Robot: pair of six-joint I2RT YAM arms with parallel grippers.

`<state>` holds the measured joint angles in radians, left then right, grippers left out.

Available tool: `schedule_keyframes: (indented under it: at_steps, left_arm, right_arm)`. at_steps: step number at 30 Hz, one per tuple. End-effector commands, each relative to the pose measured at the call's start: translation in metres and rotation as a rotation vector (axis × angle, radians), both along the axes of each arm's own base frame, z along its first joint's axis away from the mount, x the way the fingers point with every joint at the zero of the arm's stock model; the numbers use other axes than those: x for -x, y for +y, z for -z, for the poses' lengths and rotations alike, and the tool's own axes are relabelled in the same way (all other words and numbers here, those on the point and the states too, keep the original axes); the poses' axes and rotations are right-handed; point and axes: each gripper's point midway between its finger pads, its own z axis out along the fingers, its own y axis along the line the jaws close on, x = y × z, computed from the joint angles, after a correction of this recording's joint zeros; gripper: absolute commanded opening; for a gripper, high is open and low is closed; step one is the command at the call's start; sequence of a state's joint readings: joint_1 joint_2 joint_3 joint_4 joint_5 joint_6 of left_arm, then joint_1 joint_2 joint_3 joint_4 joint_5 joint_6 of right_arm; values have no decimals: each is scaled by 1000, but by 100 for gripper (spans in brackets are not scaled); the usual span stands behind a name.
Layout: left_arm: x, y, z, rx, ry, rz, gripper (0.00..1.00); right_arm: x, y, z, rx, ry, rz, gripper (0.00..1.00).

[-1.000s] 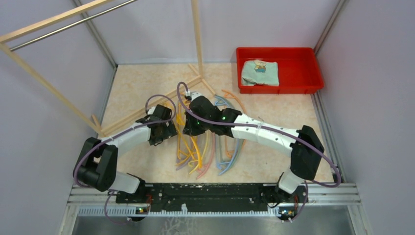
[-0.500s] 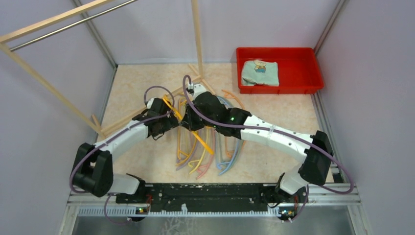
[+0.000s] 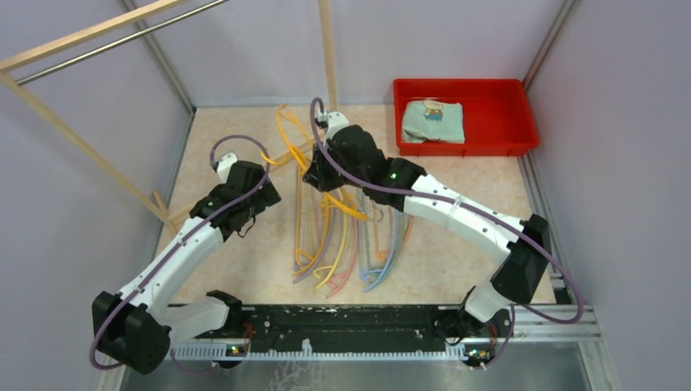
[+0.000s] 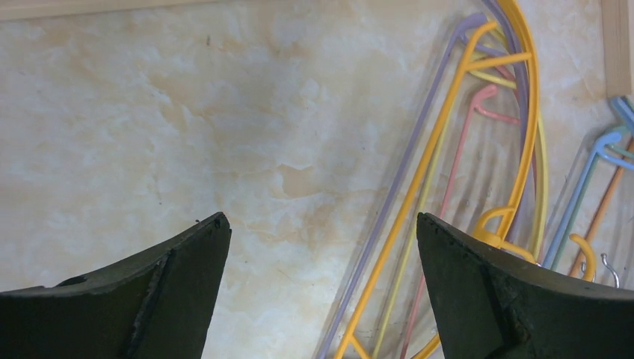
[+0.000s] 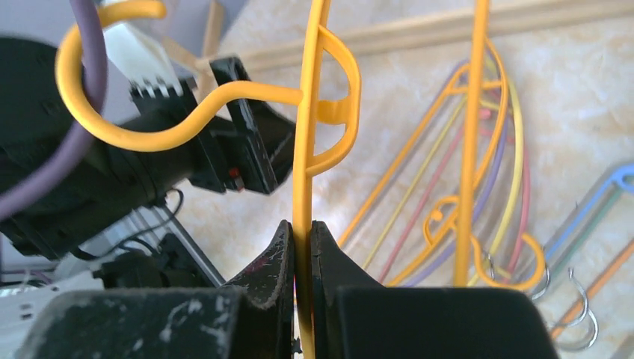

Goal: Organize the hangers

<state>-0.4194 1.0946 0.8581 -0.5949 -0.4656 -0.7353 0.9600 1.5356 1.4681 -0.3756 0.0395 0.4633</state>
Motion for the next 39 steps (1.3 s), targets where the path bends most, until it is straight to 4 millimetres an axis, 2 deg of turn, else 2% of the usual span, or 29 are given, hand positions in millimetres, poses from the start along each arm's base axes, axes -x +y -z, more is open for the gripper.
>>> schedule_keyframes:
  at_steps: [1,3,4,5,7,11,13,14,17,21,25,30,35,39]
  left_arm:
    - [1,18,-26,-59,-57,-51,99]
    - [1,22,-25,-76,-55,-61,99]
    - [1,23,-25,-80,-55,-67,99]
    - [-1,24,-25,-79,-60,-69,99]
    - [-7,22,-28,-74,-75,-65,99]
    - [-27,19,-45,-80,-126,-64,99]
    - [-37,19,-53,-102,-144,-63,99]
    - [-43,19,-57,-116,-156,-61,99]
    - [-60,21,-65,-153,-203,-47,99]
    - [-70,26,-60,-210,-207,-35,100]
    - [-74,30,-42,-251,-186,-20,100]
    - [-79,40,-19,-291,-130,-25,100]
    - [-77,50,-23,-271,-123,-63,100]
    - [-73,52,-38,-240,-163,-49,100]
  right_arm:
    - [-47,0,-88,-162,-143,43,0]
    - [-52,10,-104,-184,-152,0,0]
    - [-48,12,-114,-196,-161,-32,0]
    - [-48,23,-106,-186,-137,-71,0]
    - [-37,33,-105,-211,-96,-144,0]
    - [-10,42,-95,-257,-1,-239,0]
    - [-1,42,-85,-264,45,-259,0]
    - [10,37,-93,-286,50,-280,0]
    - [28,30,-91,-293,85,-327,0]
    - [42,14,-105,-315,67,-329,0]
    - [45,4,-118,-339,41,-305,0]
    - [51,-4,-124,-344,39,-296,0]
    - [39,-17,-123,-326,21,-238,0]
    - [18,-15,-112,-299,19,-205,0]
